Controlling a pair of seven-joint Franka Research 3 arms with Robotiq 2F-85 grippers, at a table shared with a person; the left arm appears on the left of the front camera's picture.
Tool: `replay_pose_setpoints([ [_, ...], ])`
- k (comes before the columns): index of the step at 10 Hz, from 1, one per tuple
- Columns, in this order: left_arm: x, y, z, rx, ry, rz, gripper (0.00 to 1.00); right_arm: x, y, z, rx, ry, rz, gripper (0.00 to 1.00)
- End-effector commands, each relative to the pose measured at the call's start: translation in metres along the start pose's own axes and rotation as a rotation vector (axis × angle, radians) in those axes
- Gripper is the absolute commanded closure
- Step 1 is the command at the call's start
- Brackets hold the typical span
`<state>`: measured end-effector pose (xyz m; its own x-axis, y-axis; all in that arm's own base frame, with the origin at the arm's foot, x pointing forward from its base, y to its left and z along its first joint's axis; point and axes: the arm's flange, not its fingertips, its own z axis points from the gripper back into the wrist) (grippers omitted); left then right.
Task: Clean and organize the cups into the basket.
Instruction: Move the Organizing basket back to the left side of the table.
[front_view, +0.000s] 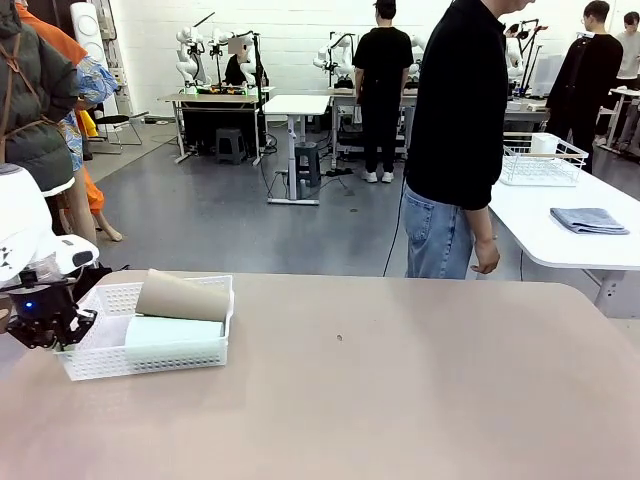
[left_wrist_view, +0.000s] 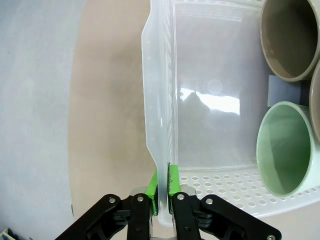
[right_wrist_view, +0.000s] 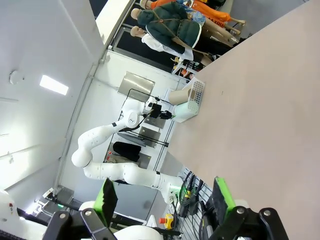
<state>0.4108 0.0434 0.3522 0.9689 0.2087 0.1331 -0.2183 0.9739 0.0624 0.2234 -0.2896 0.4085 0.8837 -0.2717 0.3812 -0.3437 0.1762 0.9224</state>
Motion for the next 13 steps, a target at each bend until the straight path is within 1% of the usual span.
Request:
replay_pose_setpoints([
  [1,-0.01,0.012,0.005,0.054,-0.032,-0.033,0.94,-0.001,0.001,-0.003,-0.009,-0.004,-0.013,0.0],
  [2,-0.007,0.013,0.009,0.061,-0.049,-0.052,0.94,-0.001,0.001,-0.003,-0.009,-0.004,-0.013,0.0],
  [4,0.001,0.007,0.018,0.116,-0.077,-0.092,0.94,-0.001,0.001,-0.003,-0.009,-0.004,-0.013,0.0],
  [6,0.012,-0.001,0.023,0.169,-0.077,-0.144,0.94,-0.001,0.001,-0.003,-0.009,-0.004,-0.013,0.0],
  [9,0.034,-0.02,0.026,0.18,-0.075,-0.189,0.94,-0.001,0.001,-0.003,-0.009,-0.004,-0.013,0.0],
  [12,0.05,-0.031,0.022,0.156,-0.056,-0.202,0.94,-0.001,0.001,-0.003,-0.009,-0.004,-0.013,0.0],
  [13,0.054,-0.032,0.018,0.154,-0.046,-0.203,0.62,-0.001,0.001,-0.003,-0.009,-0.004,-0.013,0.0],
])
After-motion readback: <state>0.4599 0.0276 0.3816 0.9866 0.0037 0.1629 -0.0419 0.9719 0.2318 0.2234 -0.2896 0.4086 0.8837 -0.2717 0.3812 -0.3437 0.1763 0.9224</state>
